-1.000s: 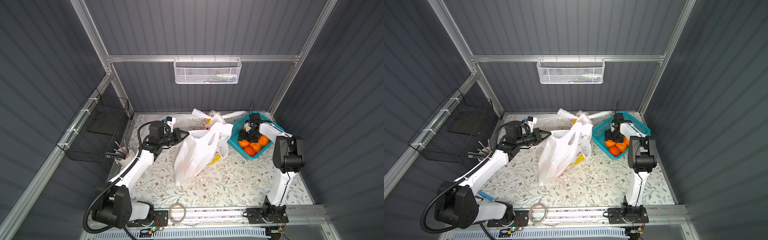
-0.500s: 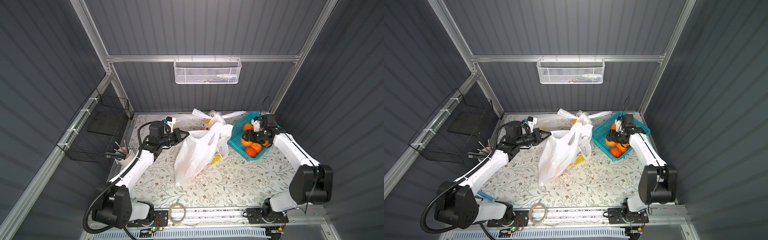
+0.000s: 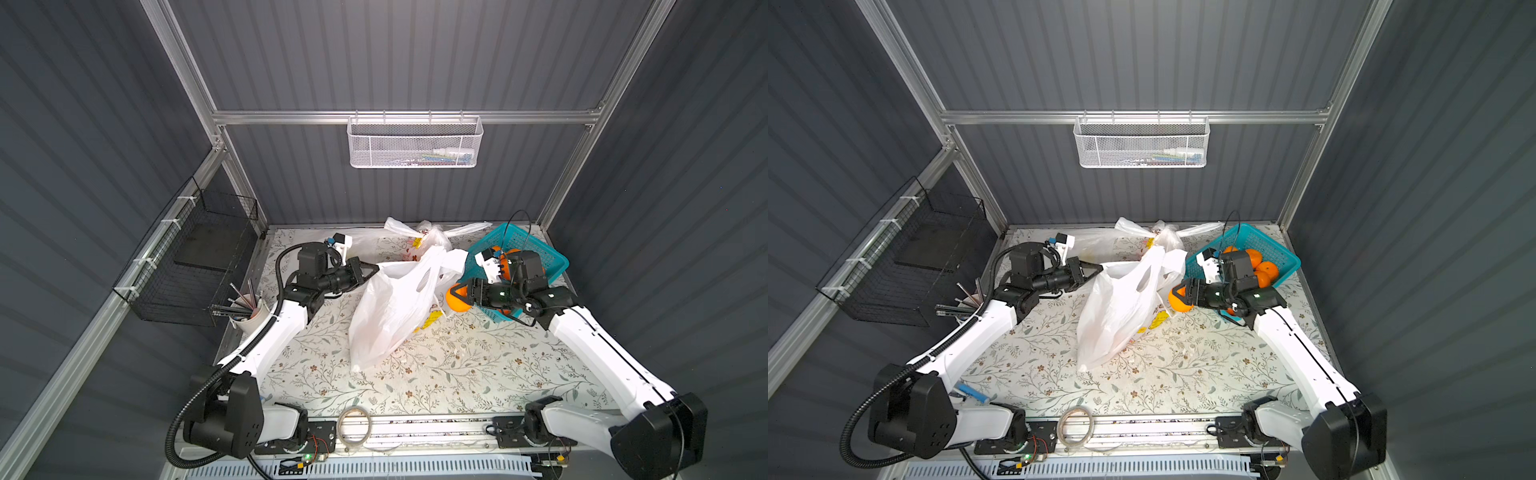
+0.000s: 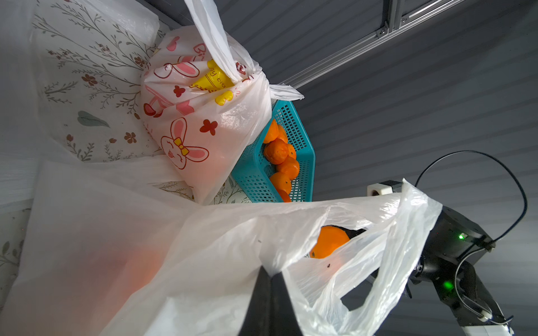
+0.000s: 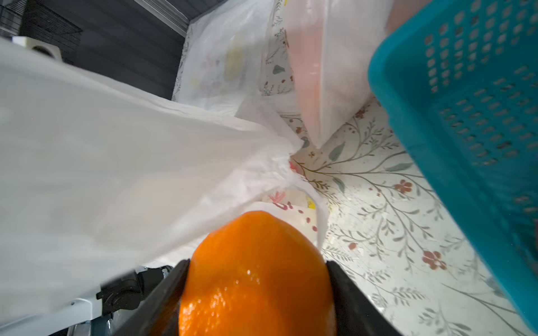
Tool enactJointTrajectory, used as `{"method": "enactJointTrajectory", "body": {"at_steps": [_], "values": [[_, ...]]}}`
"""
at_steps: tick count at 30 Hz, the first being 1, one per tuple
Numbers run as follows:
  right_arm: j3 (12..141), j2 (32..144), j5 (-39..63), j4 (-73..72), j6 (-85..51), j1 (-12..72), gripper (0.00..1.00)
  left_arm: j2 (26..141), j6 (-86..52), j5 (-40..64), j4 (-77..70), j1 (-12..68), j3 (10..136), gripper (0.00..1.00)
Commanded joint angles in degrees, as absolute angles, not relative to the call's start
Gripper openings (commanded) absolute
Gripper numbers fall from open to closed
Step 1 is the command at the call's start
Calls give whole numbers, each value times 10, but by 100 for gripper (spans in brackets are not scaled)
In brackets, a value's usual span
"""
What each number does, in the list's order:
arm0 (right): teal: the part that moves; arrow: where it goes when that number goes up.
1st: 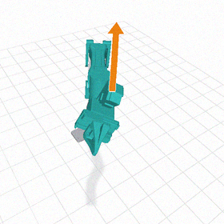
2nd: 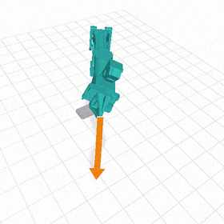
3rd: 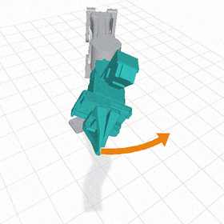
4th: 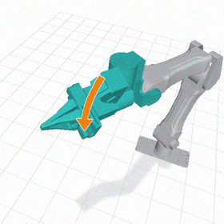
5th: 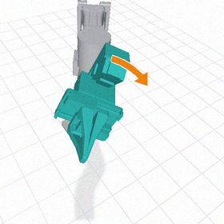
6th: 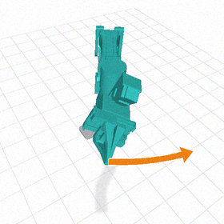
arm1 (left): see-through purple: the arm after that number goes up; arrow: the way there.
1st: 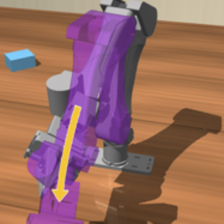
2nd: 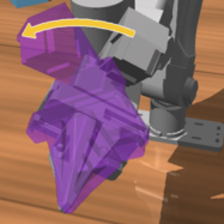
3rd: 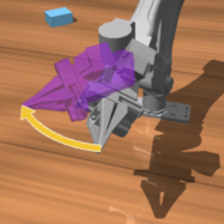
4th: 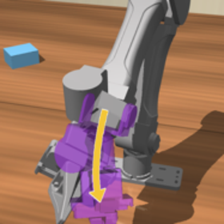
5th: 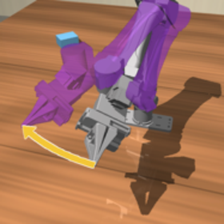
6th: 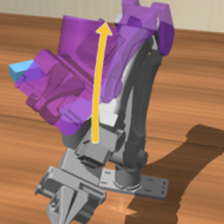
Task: Place the oranges into plastic bags & tie knots
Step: Place the orange in the plastic bag.
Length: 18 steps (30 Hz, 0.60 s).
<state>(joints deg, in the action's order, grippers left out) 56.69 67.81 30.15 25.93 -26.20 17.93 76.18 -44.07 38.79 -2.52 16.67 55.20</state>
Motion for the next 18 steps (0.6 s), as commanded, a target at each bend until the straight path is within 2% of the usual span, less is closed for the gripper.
{"method": "enactJointTrajectory", "body": {"at_steps": [1, 7, 12, 18], "values": [[584, 704, 288, 190, -303, 198, 63, 743, -416, 413, -18, 163, 548, 0], [628, 773, 234, 162, -303, 230, 67, 744, -404, 436, -21, 163, 545, 0], [647, 816, 239, 150, -303, 239, 74, 745, -404, 452, -31, 163, 544, 0], [640, 792, 222, 182, -281, 238, 92, 747, -407, 436, -27, 163, 546, 0]]}}
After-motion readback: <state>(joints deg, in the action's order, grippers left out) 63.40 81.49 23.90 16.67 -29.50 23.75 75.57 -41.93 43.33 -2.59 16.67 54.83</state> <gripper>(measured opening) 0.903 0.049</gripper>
